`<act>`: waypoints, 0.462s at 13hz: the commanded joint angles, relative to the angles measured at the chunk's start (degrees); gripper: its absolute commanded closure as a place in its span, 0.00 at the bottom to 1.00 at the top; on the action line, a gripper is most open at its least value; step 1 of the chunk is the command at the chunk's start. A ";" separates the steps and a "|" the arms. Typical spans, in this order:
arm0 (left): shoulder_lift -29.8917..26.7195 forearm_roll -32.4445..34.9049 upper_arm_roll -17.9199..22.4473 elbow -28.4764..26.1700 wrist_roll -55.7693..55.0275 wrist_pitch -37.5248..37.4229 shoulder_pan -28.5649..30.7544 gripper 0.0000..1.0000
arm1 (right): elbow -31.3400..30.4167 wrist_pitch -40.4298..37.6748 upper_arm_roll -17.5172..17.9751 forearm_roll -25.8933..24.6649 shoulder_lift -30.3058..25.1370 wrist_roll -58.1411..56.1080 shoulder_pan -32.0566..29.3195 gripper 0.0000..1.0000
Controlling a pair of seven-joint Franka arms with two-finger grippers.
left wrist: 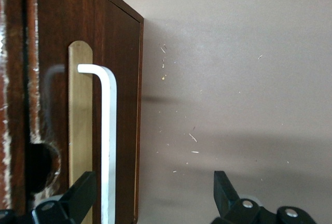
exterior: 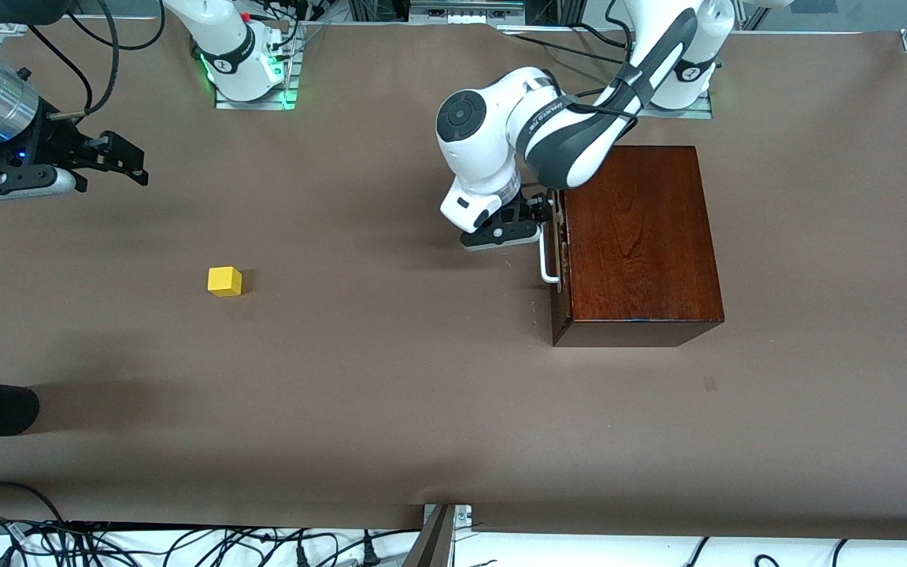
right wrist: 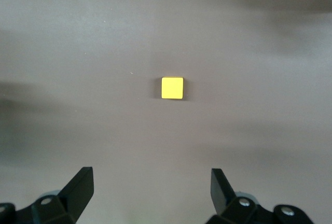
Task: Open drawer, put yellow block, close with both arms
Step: 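Move the left gripper to the drawer's white handle and grasp it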
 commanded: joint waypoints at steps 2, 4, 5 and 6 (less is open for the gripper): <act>1.10 6.33 0.38 -1.87 -0.86 2.30 -0.34 0.00 | -0.33 0.62 0.30 0.17 -0.33 -0.61 -0.27 0.00; 1.19 6.52 0.82 -2.58 -0.77 3.19 -0.25 0.00 | -0.25 0.88 0.21 0.25 -0.33 -0.61 -0.27 0.00; 1.19 6.60 1.08 -2.93 -0.69 3.46 -0.25 0.00 | -0.16 0.88 0.21 0.25 -0.33 -0.61 -0.27 0.00; 1.28 6.95 1.08 -2.93 -0.60 3.37 -0.25 0.00 | -0.16 1.06 0.21 0.25 -0.07 -0.61 -0.27 0.00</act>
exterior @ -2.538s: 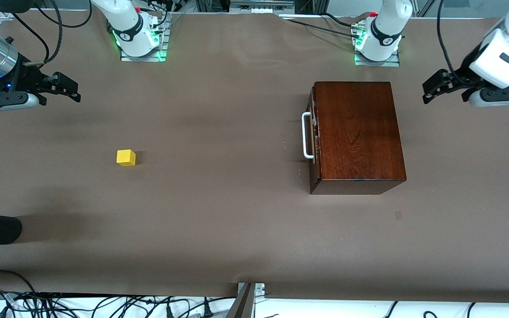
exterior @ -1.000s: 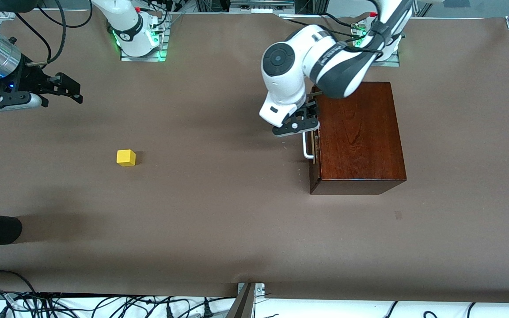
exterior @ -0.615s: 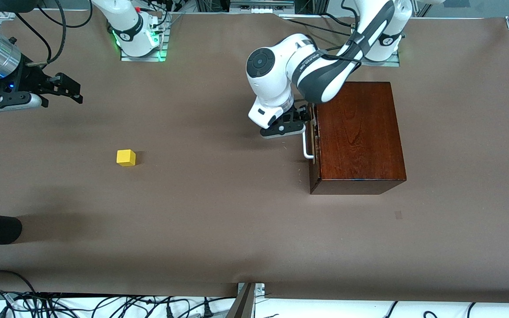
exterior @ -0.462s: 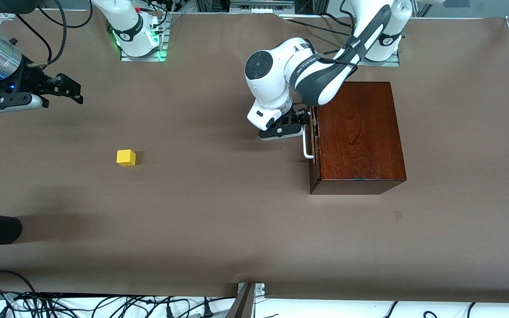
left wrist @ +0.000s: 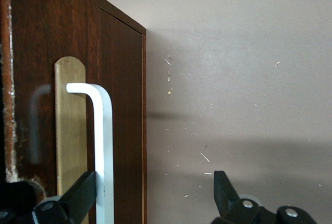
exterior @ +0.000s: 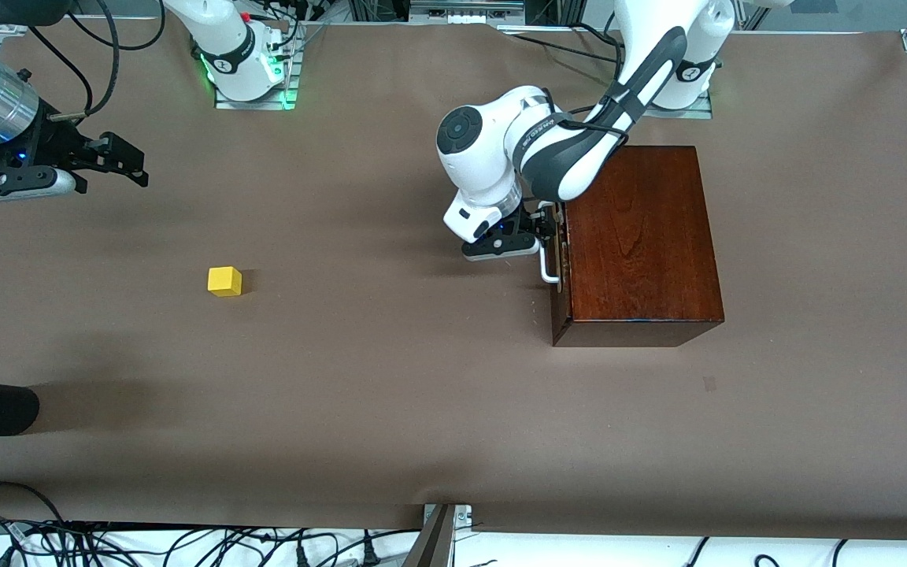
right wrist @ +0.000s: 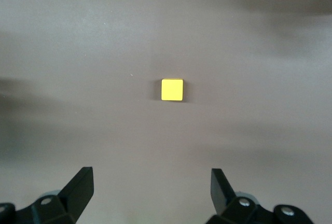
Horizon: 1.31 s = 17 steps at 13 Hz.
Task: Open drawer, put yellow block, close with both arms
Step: 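Move the left gripper to the drawer's white handle and grasp it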
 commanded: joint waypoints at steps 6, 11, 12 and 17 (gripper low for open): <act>-0.61 3.24 0.45 -3.00 -0.86 2.07 -0.25 0.00 | -0.07 0.93 0.21 0.25 0.45 -0.61 -0.27 0.00; 0.61 1.83 0.27 -2.56 -5.95 5.84 -0.52 0.00 | -0.07 1.20 0.30 0.25 0.45 -0.61 -0.27 0.00; 0.62 0.35 0.27 -2.39 -6.48 7.07 -0.52 0.00 | -0.07 1.37 0.30 0.34 0.53 -0.52 -0.27 0.00; 0.88 -5.19 0.27 -1.33 -6.57 9.27 -0.87 0.00 | -0.07 1.37 0.30 0.34 0.53 -0.61 -0.27 0.00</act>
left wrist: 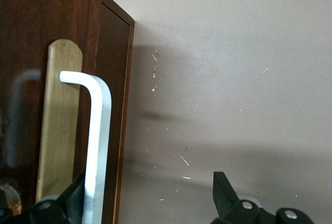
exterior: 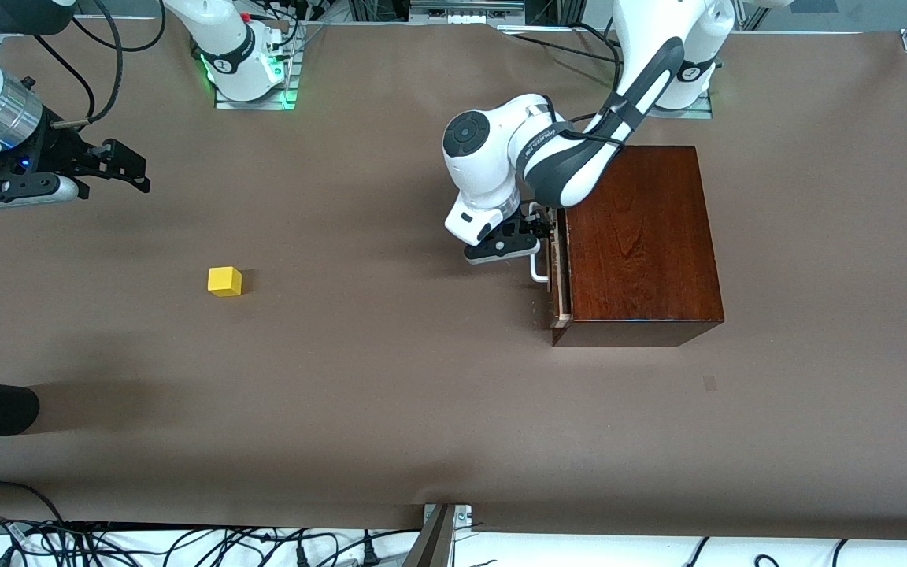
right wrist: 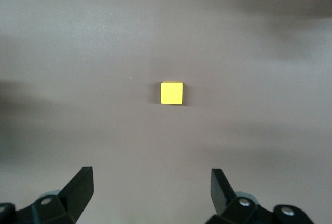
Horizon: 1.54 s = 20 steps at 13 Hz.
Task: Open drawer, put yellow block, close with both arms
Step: 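Pull the drawer open by its handle with the left gripper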
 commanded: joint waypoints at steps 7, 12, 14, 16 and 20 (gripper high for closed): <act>3.74 -4.41 -0.30 6.48 -3.47 3.02 -4.59 0.00 | -0.07 0.06 0.21 0.34 -0.46 -0.61 -0.27 0.00; 6.30 -4.41 0.05 11.15 -6.20 2.94 -7.58 0.00 | -0.07 0.06 0.21 0.34 -0.55 -0.61 -0.27 0.00; 6.65 -4.94 0.40 12.56 -6.20 2.94 -8.29 0.00 | -0.07 0.06 0.03 0.34 -0.55 -0.61 -0.27 0.00; 6.91 -5.20 0.40 13.26 -6.20 2.94 -8.38 0.00 | -0.07 0.06 -0.06 0.34 -0.38 -0.61 -0.27 0.00; 7.00 -5.20 0.40 13.44 -6.20 2.94 -8.73 0.00 | -0.33 0.24 -0.15 0.34 -0.03 -0.61 -0.27 0.00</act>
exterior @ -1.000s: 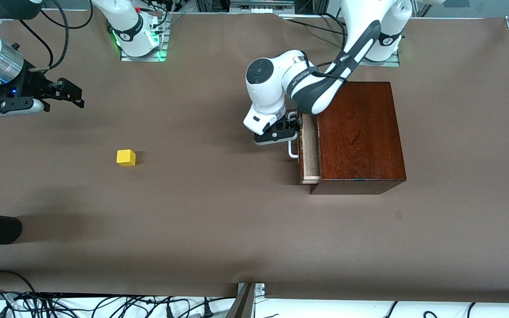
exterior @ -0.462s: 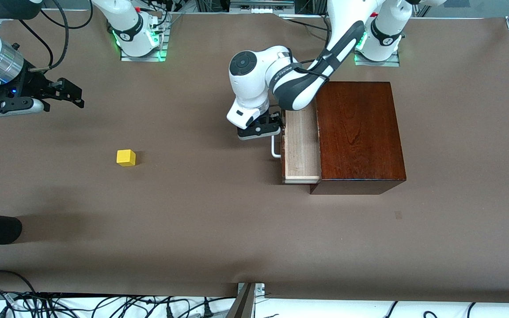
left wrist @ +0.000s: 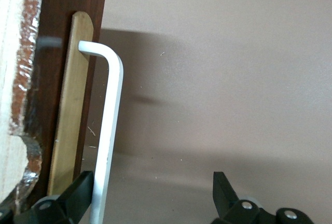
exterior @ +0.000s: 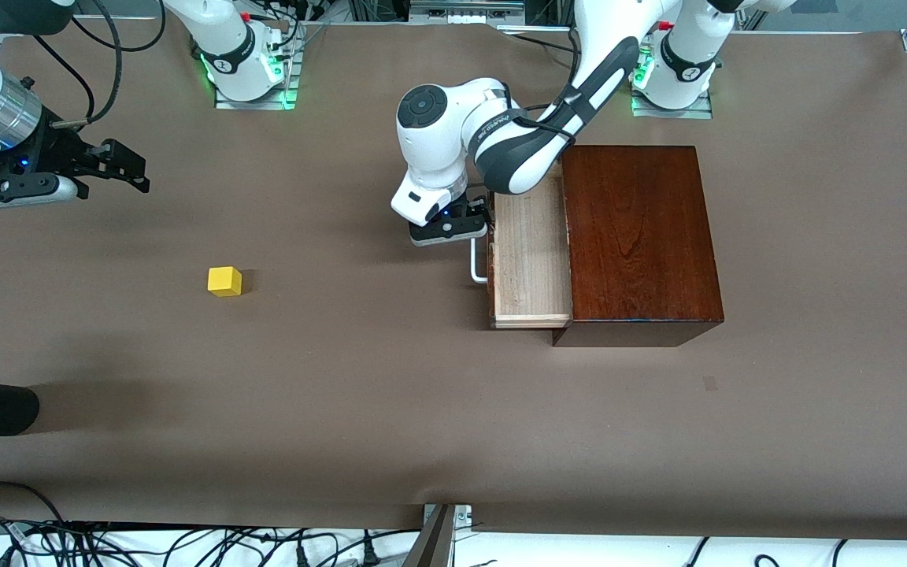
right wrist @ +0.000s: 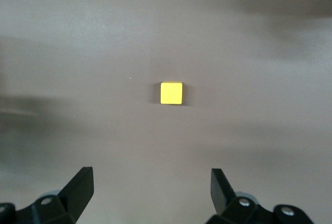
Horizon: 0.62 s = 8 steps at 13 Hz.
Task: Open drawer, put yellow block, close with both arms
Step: 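Pull the drawer open by its handle with the left gripper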
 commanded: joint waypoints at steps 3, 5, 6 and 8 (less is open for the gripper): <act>1.40 -1.62 0.34 3.54 -0.57 0.05 -1.61 0.00 | -0.25 0.77 0.03 0.34 1.46 -0.61 -0.25 0.00; 1.49 -1.62 0.34 3.98 -1.01 0.05 -1.79 0.00 | -0.16 1.91 0.03 0.34 2.78 -0.61 -0.25 0.00; 1.40 -1.62 0.34 3.98 -1.01 0.05 -1.79 0.00 | -0.16 2.43 0.03 0.34 3.13 -0.61 -0.25 0.00; 1.14 -1.36 0.34 3.90 -0.66 -0.12 -1.79 0.00 | -0.07 3.05 0.03 0.34 4.36 -0.61 -0.25 0.00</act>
